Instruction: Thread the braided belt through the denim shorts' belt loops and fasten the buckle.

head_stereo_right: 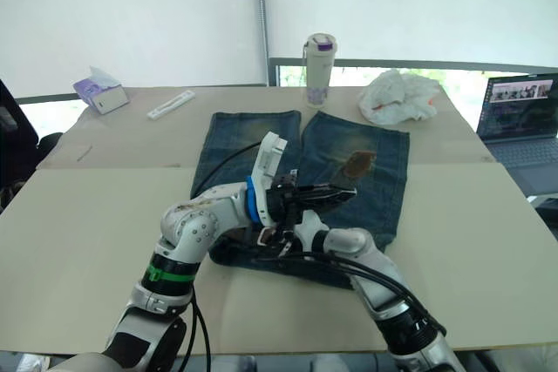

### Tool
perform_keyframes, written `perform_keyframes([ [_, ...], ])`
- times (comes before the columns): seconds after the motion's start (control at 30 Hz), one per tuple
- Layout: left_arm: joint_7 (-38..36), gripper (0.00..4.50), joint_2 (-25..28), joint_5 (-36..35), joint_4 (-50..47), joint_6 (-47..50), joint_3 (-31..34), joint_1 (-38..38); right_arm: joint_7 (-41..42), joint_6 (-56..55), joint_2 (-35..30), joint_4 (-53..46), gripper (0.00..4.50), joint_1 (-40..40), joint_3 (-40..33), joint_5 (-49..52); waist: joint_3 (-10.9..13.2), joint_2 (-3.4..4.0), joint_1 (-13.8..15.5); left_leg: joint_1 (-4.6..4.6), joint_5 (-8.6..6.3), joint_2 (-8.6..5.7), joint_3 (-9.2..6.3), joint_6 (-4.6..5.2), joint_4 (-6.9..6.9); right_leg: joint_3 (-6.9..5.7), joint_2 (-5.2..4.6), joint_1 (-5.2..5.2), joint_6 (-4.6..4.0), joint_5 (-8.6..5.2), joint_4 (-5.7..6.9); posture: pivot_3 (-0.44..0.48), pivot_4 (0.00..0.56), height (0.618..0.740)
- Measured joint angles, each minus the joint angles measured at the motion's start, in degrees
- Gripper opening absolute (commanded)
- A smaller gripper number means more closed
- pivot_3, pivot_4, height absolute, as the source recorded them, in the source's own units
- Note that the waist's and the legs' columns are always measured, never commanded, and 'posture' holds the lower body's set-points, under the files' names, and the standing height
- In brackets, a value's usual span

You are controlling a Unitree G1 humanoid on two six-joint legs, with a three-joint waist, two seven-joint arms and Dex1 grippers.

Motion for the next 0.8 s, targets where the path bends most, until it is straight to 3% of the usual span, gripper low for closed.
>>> perform_keyframes([
  [0.23,-2.6,0.00,0.8,0.5,0.7,-2.7,-4.1,2.3,0.5,-0.5,-1.6,-2.5,0.03,7.7,-1.2,4.9,0.0,-0.04,0.0,-0.04,0.00,-0.04,0.03,0.00,0.00,0.02,-0.02,0.00,0.03,-0.02,-0.05,0.000,0.150,0.740],
  [0.57,-3.3,0.00,4.2,2.5,3.9,-4.1,-2.9,2.5,-1.7,-5.6,-1.7,-1.5,0.03,8.5,-2.9,5.1,0.1,-0.12,-0.1,-0.05,0.00,0.01,0.03,0.00,0.00,0.03,0.04,-0.03,0.03,-0.02,-0.03,0.000,0.150,0.740],
  [0.8,-0.2,0.00,7.4,0.1,4.1,-3.5,5.7,1.4,-1.2,-8.3,-2.9,-1.3,0.03,8.5,-3.0,5.2,0.1,-0.13,-0.5,-0.02,0.00,0.07,0.01,0.00,-0.01,0.04,0.09,-0.07,0.03,-0.02,0.03,0.000,0.150,0.740],
])
